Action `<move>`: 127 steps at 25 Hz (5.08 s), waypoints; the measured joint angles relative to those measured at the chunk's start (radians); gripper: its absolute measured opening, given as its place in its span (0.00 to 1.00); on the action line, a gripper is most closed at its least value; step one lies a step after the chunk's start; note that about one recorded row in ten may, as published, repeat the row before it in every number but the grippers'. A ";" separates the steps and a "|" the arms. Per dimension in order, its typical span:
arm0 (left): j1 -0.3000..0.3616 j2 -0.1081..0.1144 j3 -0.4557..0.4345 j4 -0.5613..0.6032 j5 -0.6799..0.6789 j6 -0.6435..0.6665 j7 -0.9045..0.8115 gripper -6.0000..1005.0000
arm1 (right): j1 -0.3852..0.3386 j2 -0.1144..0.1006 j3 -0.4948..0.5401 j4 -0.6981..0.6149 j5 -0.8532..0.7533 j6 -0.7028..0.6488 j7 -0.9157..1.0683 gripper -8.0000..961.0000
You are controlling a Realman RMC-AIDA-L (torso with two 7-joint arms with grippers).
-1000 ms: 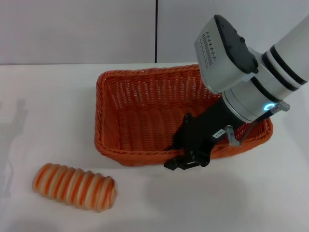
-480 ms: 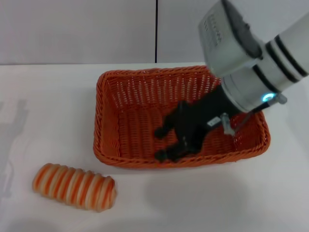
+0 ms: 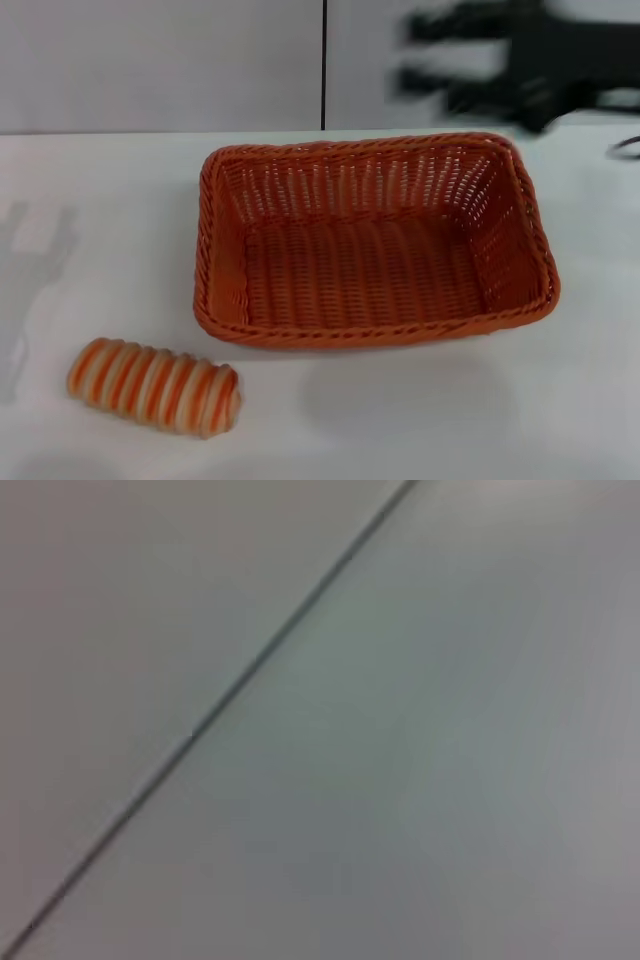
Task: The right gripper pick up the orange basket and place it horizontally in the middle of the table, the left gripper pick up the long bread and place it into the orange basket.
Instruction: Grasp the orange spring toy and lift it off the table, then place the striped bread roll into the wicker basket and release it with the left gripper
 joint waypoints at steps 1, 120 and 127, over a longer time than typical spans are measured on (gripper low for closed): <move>-0.004 0.000 0.013 0.019 0.000 0.005 -0.007 0.80 | -0.041 0.000 0.039 0.027 0.071 0.001 -0.037 0.54; -0.110 0.182 0.469 0.565 0.701 0.160 -0.442 0.22 | -0.237 -0.038 0.669 0.867 0.261 -0.046 -0.456 0.54; -0.177 0.160 0.462 0.501 0.555 0.161 -0.482 0.17 | -0.229 -0.037 0.664 0.882 0.260 -0.047 -0.461 0.54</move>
